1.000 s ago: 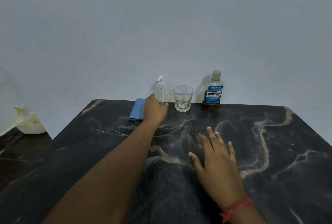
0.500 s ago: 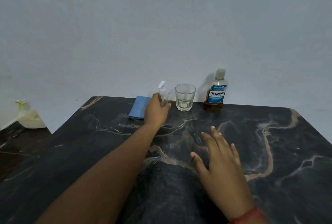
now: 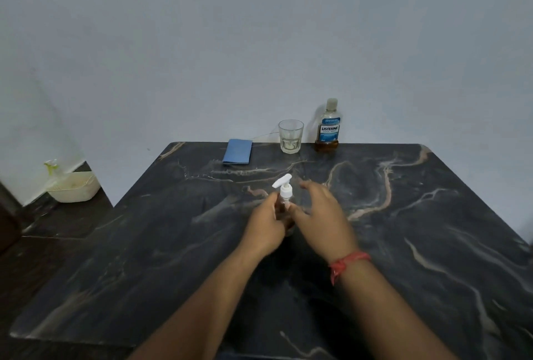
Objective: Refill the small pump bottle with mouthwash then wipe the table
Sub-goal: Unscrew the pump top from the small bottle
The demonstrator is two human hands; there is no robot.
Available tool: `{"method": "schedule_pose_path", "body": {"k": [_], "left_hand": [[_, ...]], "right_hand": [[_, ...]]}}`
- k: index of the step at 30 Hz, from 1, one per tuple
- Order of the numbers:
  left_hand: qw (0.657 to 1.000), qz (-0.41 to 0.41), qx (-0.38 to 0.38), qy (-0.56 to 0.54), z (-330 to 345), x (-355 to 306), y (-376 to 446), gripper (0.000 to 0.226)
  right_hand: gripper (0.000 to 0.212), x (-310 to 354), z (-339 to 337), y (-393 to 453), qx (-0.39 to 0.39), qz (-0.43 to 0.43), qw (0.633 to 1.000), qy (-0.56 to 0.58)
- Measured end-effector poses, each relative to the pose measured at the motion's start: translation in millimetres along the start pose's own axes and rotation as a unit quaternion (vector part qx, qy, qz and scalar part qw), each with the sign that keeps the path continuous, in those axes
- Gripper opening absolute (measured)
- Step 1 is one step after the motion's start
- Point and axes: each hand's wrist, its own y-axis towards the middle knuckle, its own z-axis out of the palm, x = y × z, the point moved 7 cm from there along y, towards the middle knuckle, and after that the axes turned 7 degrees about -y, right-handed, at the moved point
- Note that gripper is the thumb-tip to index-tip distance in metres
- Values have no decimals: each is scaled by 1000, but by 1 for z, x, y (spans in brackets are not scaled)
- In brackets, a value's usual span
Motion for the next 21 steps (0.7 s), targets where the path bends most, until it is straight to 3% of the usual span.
{"method": "schedule_pose_path", "body": {"k": [7, 16, 21], "left_hand": [[994, -18, 100, 31, 7, -14, -24, 27], [991, -6, 101, 85, 5, -13, -20, 39], [991, -3, 100, 91, 4, -6, -16, 35]], "right_hand": [[28, -2, -3, -7, -4, -6, 999, 46], [16, 4, -5, 9, -21, -58, 996, 72], [17, 1, -1, 10, 48, -69, 989, 123]]}}
